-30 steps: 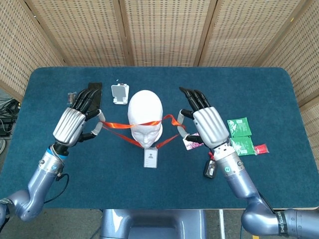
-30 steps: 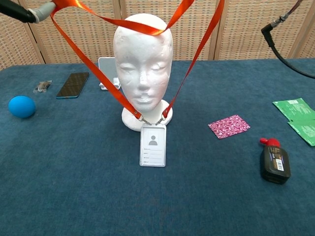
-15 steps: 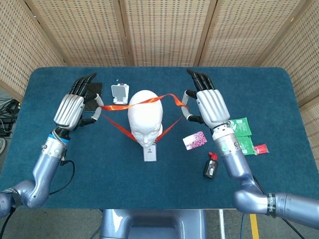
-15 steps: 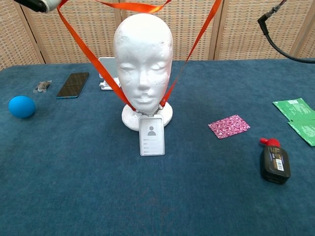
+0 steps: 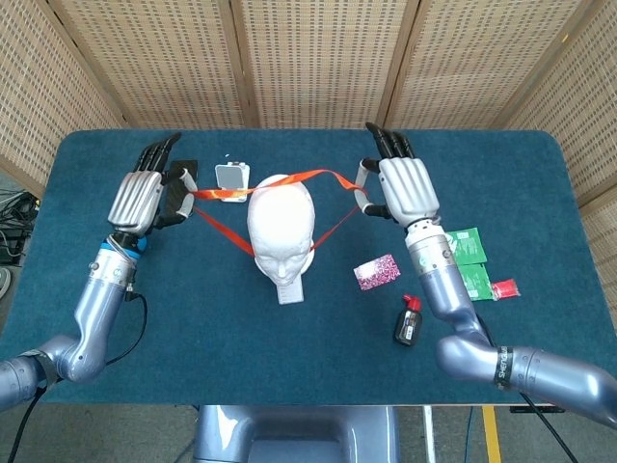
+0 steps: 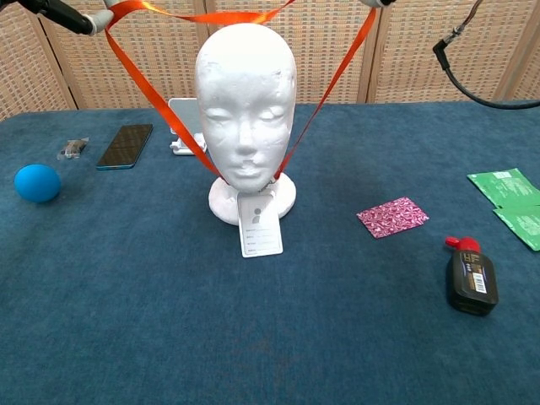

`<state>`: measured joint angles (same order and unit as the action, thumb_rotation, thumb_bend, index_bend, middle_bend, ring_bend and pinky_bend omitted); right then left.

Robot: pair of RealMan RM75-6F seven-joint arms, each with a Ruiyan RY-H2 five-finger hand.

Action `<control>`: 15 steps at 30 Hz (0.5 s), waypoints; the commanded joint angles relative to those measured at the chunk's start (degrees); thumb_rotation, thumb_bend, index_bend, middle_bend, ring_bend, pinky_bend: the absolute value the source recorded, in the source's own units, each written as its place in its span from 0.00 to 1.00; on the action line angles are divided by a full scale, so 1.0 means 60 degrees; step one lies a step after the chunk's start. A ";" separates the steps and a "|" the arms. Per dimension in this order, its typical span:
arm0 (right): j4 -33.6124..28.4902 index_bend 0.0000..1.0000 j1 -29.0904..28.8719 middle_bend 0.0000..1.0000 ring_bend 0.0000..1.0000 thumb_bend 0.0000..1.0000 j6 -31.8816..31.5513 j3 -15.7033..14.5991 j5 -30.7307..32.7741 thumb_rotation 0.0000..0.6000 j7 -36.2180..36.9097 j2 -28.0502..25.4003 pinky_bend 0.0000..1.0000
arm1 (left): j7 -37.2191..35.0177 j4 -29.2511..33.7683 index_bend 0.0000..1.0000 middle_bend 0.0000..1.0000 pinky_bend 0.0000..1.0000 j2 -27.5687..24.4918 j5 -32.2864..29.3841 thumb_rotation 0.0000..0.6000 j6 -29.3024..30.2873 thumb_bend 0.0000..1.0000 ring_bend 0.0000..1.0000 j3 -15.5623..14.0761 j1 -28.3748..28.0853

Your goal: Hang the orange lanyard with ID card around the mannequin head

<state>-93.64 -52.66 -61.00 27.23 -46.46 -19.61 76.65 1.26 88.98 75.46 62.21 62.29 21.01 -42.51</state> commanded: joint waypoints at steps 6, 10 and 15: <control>0.0971 0.58 -0.0337 0.07 0.00 0.53 0.0265 -0.0120 0.0338 1.00 0.0101 0.0462 0.00 | -0.0100 -0.0583 0.32 0.00 0.00 0.0326 -0.0234 1.00 -0.0363 0.46 0.00 -0.0014 -0.0206; 0.1297 0.21 -0.0378 0.05 0.00 0.17 0.0338 -0.0245 0.0374 1.00 0.0091 0.0550 0.00 | -0.0193 -0.0760 0.00 0.00 0.00 0.0332 -0.0240 1.00 -0.0541 0.13 0.00 -0.0060 -0.0242; 0.1463 0.10 -0.0367 0.05 0.00 0.08 0.0210 -0.0323 0.0256 1.00 0.0111 0.0626 0.00 | -0.0307 -0.0787 0.00 0.00 0.00 0.0342 -0.0123 1.00 -0.0523 0.02 0.00 -0.0096 -0.0225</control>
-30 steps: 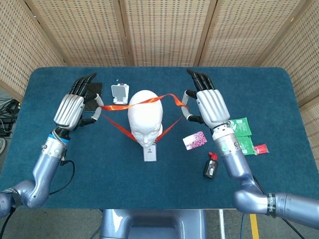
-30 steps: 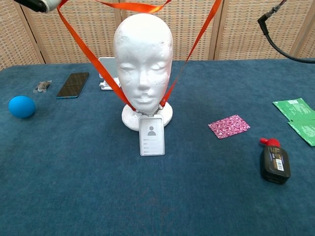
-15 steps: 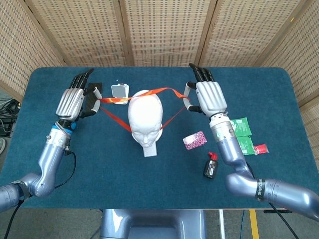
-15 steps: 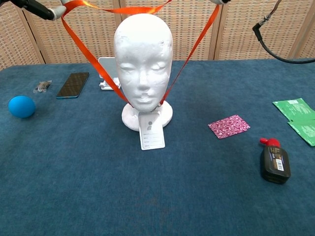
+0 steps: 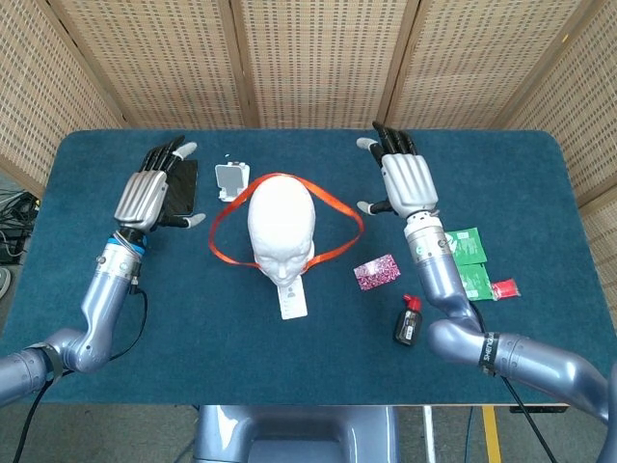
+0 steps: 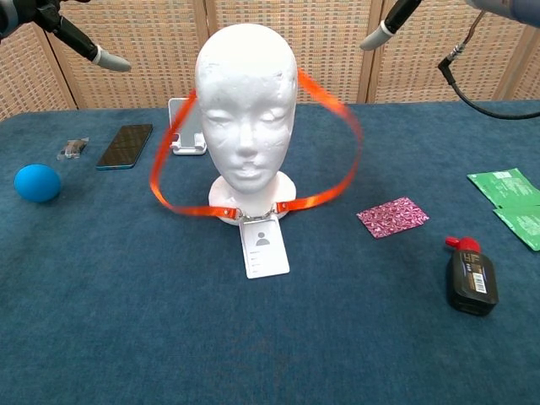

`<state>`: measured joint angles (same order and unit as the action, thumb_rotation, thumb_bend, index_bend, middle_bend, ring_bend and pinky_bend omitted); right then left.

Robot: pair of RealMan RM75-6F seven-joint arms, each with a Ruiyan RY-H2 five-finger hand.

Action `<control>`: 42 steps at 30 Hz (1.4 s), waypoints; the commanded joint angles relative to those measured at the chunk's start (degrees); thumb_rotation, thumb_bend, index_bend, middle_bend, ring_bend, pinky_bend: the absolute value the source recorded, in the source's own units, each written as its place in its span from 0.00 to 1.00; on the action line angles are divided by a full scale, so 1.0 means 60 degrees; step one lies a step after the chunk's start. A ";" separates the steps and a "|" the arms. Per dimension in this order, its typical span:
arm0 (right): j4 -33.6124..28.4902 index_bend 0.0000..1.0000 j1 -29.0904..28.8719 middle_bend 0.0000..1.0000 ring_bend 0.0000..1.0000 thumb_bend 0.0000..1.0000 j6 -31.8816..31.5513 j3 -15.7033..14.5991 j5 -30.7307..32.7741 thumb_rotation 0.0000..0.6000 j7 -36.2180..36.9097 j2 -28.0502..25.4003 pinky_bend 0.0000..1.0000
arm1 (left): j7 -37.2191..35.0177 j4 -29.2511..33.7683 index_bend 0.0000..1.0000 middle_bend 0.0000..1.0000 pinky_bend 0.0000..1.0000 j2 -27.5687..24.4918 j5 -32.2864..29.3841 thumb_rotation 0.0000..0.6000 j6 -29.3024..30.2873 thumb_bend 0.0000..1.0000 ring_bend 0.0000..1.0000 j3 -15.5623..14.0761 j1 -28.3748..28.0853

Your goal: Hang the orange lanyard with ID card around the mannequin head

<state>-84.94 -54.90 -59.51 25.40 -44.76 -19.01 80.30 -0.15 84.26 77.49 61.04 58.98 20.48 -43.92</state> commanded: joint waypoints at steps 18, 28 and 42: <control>-0.1665 0.11 0.1583 0.05 0.00 0.08 -0.1162 -0.0689 -0.1649 1.00 0.0817 -0.1525 0.00 | -0.1000 0.0510 0.00 0.00 0.00 -0.1048 0.2422 1.00 0.0824 0.02 0.00 -0.1309 0.1082; -0.1531 0.11 0.3809 0.05 0.00 0.08 -0.2776 -0.2606 -0.4903 1.00 0.2392 -0.2304 0.00 | -0.0651 0.0203 0.00 0.40 0.22 -0.0991 0.4832 1.00 0.1854 0.06 0.32 -0.3122 0.2082; -0.0087 0.00 0.6320 0.00 0.00 0.00 -0.4605 -0.4556 -0.6882 1.00 0.3369 -0.2082 0.00 | 0.0088 0.1545 0.00 1.00 1.00 -0.0768 0.5058 1.00 0.0294 0.85 0.95 -0.3503 0.1456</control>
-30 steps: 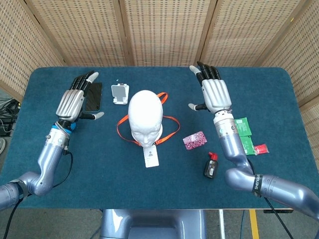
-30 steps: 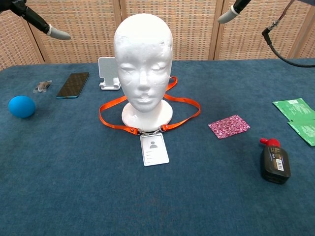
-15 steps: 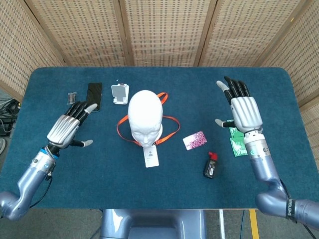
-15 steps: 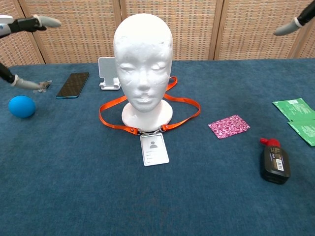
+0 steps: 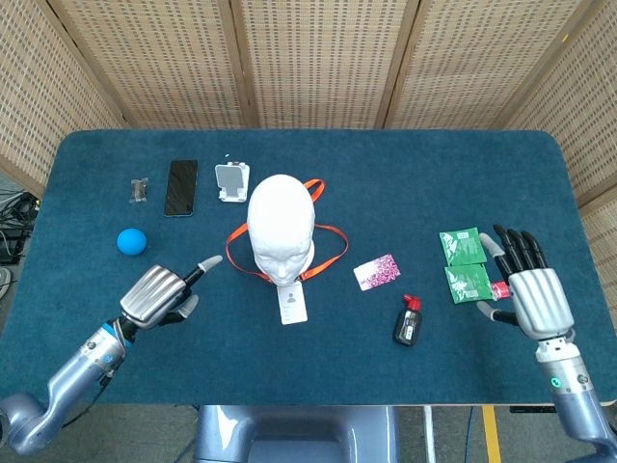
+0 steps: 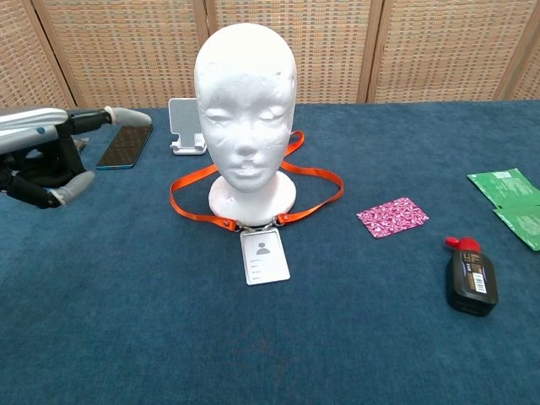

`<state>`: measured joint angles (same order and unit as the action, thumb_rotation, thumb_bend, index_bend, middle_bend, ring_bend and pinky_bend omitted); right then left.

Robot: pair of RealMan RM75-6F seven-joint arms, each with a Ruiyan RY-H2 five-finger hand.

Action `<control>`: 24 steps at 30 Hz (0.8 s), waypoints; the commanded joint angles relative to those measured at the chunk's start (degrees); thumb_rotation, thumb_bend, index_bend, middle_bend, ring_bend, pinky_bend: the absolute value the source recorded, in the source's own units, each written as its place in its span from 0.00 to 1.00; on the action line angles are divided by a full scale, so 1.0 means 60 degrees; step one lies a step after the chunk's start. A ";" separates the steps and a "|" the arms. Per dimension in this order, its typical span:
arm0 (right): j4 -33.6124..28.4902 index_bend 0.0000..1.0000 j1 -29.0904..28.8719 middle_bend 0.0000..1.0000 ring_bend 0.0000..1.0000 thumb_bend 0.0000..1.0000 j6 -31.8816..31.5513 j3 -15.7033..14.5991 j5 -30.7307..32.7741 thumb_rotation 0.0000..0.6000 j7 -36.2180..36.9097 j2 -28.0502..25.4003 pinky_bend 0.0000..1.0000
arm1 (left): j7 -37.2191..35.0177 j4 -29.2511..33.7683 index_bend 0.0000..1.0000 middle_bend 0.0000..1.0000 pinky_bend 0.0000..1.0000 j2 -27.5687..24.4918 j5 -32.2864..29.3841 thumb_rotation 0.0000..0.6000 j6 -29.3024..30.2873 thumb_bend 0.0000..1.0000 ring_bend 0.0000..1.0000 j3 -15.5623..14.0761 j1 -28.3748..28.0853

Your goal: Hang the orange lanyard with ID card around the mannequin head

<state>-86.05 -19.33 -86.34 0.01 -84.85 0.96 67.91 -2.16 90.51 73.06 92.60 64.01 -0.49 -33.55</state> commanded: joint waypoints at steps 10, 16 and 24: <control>-0.0306 0.00 0.1369 0.00 0.00 0.00 -0.0712 -0.0506 -0.0409 1.00 -0.0344 0.0039 0.00 | 0.1970 0.1981 0.01 1.00 1.00 0.0037 -0.2351 1.00 -0.2444 0.98 0.96 0.0185 -0.0871; -0.0344 0.00 0.1444 0.00 0.00 0.00 -0.0497 -0.0377 -0.0407 1.00 -0.0463 -0.0034 0.00 | 0.3013 0.2148 0.02 1.00 1.00 0.0422 -0.3766 1.00 -0.3139 0.98 0.96 0.0309 -0.1328; -0.0330 0.00 0.1496 0.00 0.00 0.00 -0.0151 -0.0250 -0.0395 1.00 -0.0593 0.0014 0.00 | 0.4132 0.2068 0.03 1.00 1.00 0.0955 -0.5667 1.00 -0.3573 0.98 0.96 0.0481 -0.2069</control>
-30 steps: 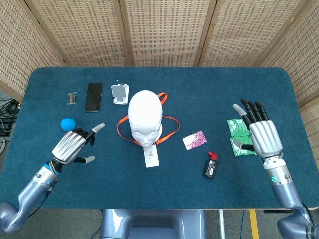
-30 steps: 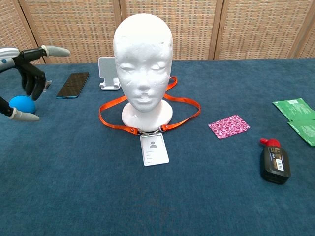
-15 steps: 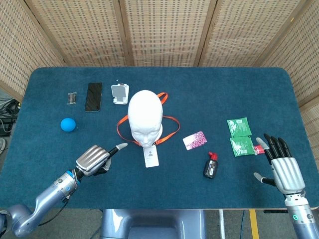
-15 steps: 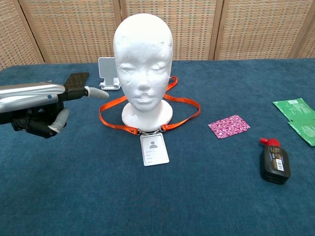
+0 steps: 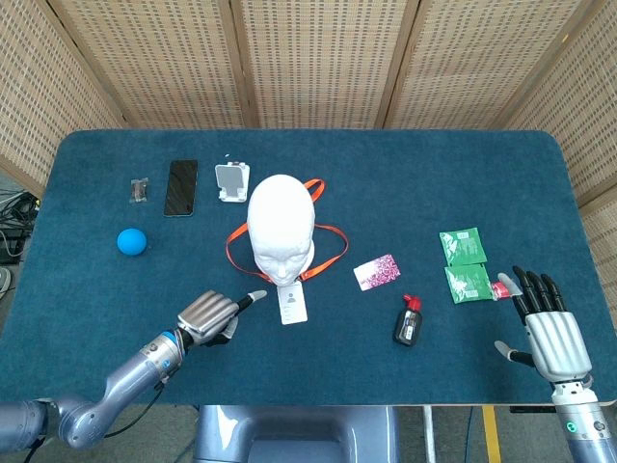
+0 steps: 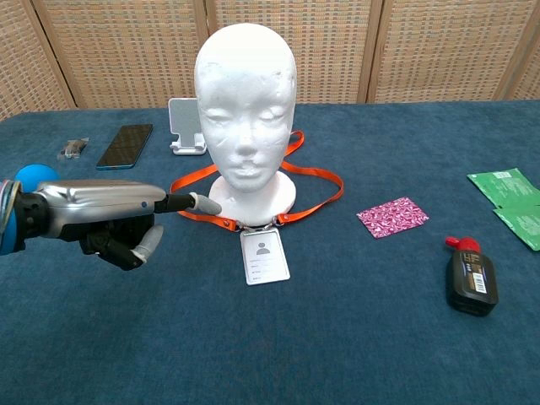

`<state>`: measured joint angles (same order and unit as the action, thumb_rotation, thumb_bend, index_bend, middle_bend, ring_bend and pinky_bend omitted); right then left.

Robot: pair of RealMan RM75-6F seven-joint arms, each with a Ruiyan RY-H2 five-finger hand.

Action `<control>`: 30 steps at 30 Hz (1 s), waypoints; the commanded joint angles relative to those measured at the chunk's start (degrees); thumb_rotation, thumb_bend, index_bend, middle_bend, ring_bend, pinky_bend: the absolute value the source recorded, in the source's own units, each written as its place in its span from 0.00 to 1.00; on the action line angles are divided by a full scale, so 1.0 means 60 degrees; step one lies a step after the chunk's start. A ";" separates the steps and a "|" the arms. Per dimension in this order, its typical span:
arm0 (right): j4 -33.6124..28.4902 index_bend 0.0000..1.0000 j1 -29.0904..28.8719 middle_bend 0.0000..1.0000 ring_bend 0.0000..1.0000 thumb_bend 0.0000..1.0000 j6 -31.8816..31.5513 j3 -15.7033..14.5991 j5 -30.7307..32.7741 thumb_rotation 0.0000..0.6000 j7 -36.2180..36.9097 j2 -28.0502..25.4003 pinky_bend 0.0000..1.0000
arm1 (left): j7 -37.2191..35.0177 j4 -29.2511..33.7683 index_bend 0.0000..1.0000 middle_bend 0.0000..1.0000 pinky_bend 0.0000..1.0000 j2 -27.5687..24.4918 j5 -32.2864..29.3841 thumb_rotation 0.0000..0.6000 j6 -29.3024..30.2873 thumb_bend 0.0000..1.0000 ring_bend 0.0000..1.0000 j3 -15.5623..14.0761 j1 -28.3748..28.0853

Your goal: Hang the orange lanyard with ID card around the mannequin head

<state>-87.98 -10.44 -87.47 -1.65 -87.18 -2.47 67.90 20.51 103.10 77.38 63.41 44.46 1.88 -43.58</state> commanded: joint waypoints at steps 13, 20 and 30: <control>-0.0236 0.00 0.0110 0.00 0.00 0.00 0.0399 0.0192 0.0030 1.00 -0.0024 0.0013 0.00 | 0.1116 -0.0621 0.05 1.00 1.00 0.0977 -0.3710 1.00 -0.0935 0.98 0.96 -0.0116 -0.1939; -0.0409 0.00 0.0188 0.00 0.00 0.00 0.0424 0.0271 -0.0036 1.00 -0.0132 -0.0105 0.00 | 0.0993 -0.1212 0.07 1.00 1.00 0.1456 -0.4260 1.00 -0.1059 0.98 0.96 -0.0199 -0.2422; -0.0486 0.00 0.0278 0.00 0.00 0.00 0.0393 0.0335 -0.0205 1.00 -0.0079 -0.0163 0.00 | 0.0557 -0.1671 0.10 1.00 1.00 0.1865 -0.4144 1.00 -0.1275 0.98 0.96 -0.0302 -0.2627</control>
<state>-90.89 -8.77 -85.11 0.35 -88.41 -2.95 66.93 23.90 93.12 88.51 38.52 36.86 0.12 -59.28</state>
